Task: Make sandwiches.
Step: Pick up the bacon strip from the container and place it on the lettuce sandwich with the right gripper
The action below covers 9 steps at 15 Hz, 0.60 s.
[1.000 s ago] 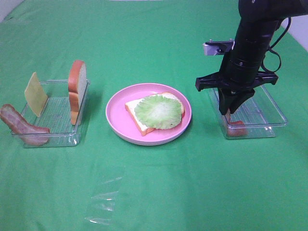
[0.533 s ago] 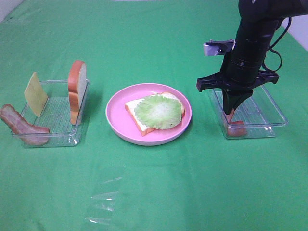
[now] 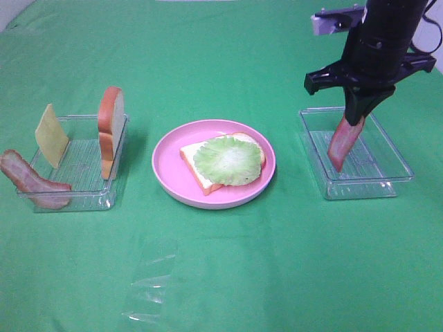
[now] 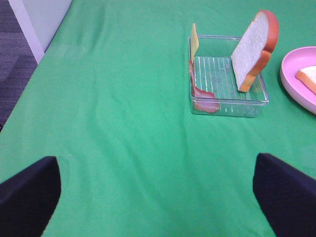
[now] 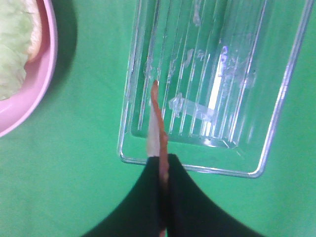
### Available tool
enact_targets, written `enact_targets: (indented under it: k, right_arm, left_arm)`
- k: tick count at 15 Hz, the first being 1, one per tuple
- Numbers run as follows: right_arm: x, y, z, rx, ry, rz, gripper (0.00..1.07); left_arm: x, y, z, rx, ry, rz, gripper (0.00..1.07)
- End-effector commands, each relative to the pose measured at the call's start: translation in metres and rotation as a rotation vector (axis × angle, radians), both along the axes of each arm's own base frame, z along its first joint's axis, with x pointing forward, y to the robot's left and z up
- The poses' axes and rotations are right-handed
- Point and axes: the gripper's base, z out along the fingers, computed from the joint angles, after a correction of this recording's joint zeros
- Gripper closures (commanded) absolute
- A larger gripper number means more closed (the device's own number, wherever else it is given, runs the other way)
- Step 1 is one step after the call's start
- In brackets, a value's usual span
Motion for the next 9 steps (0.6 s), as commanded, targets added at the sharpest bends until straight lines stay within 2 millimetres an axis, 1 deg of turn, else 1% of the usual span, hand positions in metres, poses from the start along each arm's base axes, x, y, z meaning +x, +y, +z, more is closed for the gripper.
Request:
enact_targets:
  k: [1, 3, 4, 6, 9]
  right_arm:
    - [-0.004, -0.001, 0.034, 0.02, -0.057, 0.001, 1.07]
    - [-0.006, 0.003, 0.053, 0.079, -0.098, 0.009, 1.07]
    - [-0.007, 0.008, 0.058, 0.12, -0.102, 0.028, 1.07]
    - [-0.009, 0.022, 0.062, 0.235, -0.089, 0.066, 1.07]
    - [-0.015, 0.048, 0.064, 0.276, -0.113, 0.122, 1.07]
  left_arm:
    - [0.0, 0.0, 0.0, 0.0, -0.003, -0.004, 0.07]
    - [0.0, 0.0, 0.0, 0.0, -0.003, -0.004, 0.07]
    - [0.0, 0.0, 0.0, 0.0, -0.003, -0.004, 0.07]
    - [0.0, 0.0, 0.0, 0.0, -0.003, -0.004, 0.07]
    - [0.0, 0.0, 0.0, 0.0, -0.003, -0.004, 0.07]
